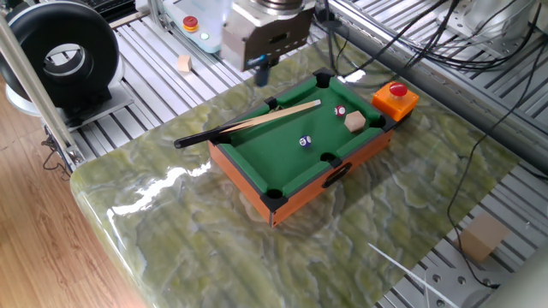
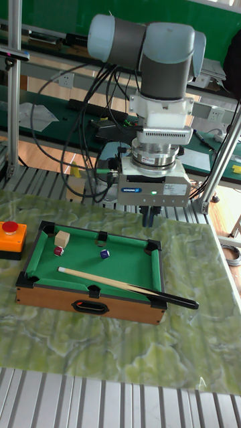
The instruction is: Hit the pool ball
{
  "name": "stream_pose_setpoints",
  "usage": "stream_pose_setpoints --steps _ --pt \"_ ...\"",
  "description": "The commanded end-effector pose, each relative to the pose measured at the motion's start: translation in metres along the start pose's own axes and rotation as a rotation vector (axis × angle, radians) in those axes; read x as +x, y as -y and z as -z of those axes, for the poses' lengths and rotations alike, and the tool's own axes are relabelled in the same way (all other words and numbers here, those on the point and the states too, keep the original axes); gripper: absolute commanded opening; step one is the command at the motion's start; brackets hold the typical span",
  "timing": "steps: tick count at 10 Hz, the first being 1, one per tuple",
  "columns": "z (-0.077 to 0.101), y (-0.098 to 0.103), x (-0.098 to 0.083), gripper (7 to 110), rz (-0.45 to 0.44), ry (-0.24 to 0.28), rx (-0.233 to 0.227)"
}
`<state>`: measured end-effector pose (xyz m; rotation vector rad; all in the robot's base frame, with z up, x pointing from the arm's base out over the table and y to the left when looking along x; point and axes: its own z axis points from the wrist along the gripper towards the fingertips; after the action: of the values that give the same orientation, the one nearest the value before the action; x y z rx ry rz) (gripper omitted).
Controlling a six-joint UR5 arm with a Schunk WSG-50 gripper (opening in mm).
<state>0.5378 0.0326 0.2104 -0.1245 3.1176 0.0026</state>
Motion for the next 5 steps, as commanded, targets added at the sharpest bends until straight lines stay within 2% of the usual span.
stream_pose_setpoints --steps 1,2,4,5 --pt "0.015 0.079 0.003 7 0.115 -0.033 0.31" --pt "0.018 0.091 0.002 7 0.127 -0.035 0.358" --pt "0.006 0.04 0.003 7 0.059 -0.018 0.136" --pt "0.005 0.006 0.002 7 0.015 -0.012 0.001"
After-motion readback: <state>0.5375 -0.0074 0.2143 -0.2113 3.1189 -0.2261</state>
